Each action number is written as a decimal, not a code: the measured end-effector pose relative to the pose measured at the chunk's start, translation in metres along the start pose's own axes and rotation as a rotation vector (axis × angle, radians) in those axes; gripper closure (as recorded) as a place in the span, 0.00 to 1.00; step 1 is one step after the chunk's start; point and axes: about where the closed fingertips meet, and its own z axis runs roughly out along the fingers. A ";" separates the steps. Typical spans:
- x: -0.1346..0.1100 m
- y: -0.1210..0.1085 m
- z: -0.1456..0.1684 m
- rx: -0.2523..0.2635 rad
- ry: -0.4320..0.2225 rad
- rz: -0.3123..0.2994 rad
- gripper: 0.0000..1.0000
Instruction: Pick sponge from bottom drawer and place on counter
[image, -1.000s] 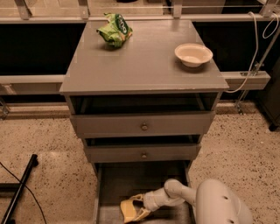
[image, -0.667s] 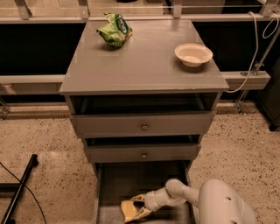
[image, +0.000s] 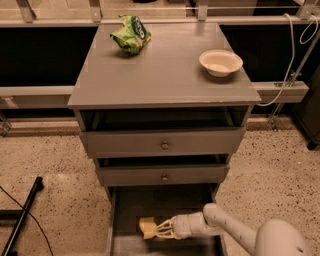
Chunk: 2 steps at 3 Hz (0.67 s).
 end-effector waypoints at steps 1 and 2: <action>-0.043 0.009 -0.016 -0.008 -0.064 -0.096 1.00; -0.078 0.017 -0.028 -0.019 -0.105 -0.178 1.00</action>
Offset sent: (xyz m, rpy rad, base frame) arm -0.0521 -0.0150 0.1190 0.1569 -0.2330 0.1459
